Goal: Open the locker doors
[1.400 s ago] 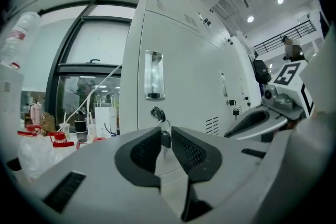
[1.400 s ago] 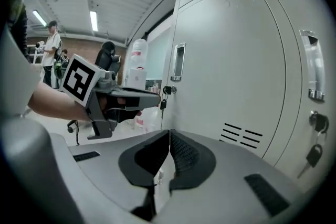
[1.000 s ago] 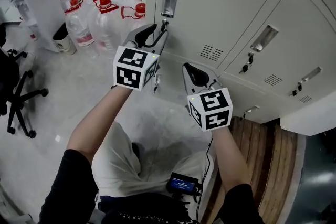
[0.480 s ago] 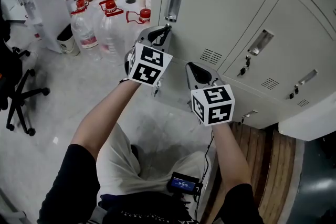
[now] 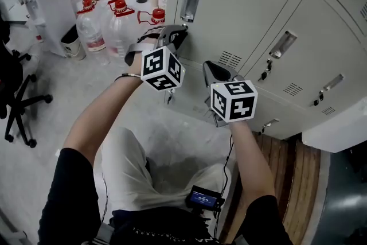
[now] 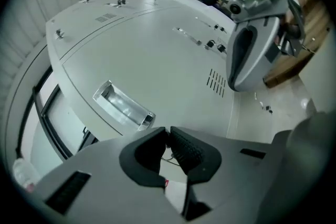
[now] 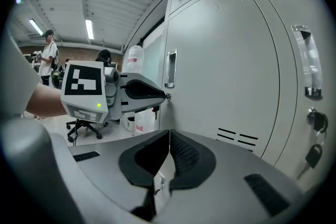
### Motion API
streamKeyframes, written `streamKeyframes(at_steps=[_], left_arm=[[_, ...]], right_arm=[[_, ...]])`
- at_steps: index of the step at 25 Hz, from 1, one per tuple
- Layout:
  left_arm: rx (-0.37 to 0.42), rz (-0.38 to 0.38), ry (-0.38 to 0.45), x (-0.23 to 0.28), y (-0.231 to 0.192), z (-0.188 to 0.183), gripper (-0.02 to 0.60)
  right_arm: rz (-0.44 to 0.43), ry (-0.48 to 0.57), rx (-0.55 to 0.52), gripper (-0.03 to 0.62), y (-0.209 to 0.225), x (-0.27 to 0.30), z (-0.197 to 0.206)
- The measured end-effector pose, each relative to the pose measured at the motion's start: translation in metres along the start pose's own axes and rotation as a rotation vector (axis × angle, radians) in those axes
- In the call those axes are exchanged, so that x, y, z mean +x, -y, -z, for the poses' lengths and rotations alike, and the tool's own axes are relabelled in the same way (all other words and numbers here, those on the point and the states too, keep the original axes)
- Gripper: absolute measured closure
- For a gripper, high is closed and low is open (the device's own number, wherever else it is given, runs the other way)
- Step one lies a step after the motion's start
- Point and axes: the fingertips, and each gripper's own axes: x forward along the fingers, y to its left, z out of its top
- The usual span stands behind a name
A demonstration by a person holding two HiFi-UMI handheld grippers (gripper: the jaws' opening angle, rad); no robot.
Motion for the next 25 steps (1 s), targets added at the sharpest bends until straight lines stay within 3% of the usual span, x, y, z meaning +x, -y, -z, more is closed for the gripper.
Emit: streamKeyframes(at_steps=[9, 12, 14, 18, 20, 23, 25], left_arm=[[0.487, 0.052, -0.068, -0.001, 0.008, 0.0, 0.538], [0.594, 0.061, -0.078, -0.001, 0.011, 0.0, 0.538], [0.625, 0.068, -0.076, -0.002, 0.012, 0.001, 0.537], [0.622, 0.095, -0.063, -0.004, 0.013, 0.001, 0.537], [0.556, 0.119, -0.05, -0.007, 0.016, 0.001, 0.524], [0.359, 0.138, -0.022, -0.013, 0.011, 0.001, 0.455], [0.146, 0.157, 0.017, -0.018, 0.004, 0.002, 0.449]], right_arm=[[-0.001, 0.005, 0.014, 0.563, 0.003, 0.003, -0.012], [-0.002, 0.01, 0.006, 0.563, -0.001, 0.001, -0.014], [0.0, 0.011, 0.005, 0.563, -0.002, 0.0, -0.016], [0.001, 0.011, 0.002, 0.563, -0.002, -0.002, -0.017], [-0.002, 0.015, 0.0, 0.563, -0.002, -0.003, -0.019], [-0.002, 0.023, -0.012, 0.563, -0.001, -0.002, -0.023], [-0.006, 0.034, -0.025, 0.563, -0.001, 0.002, -0.029]])
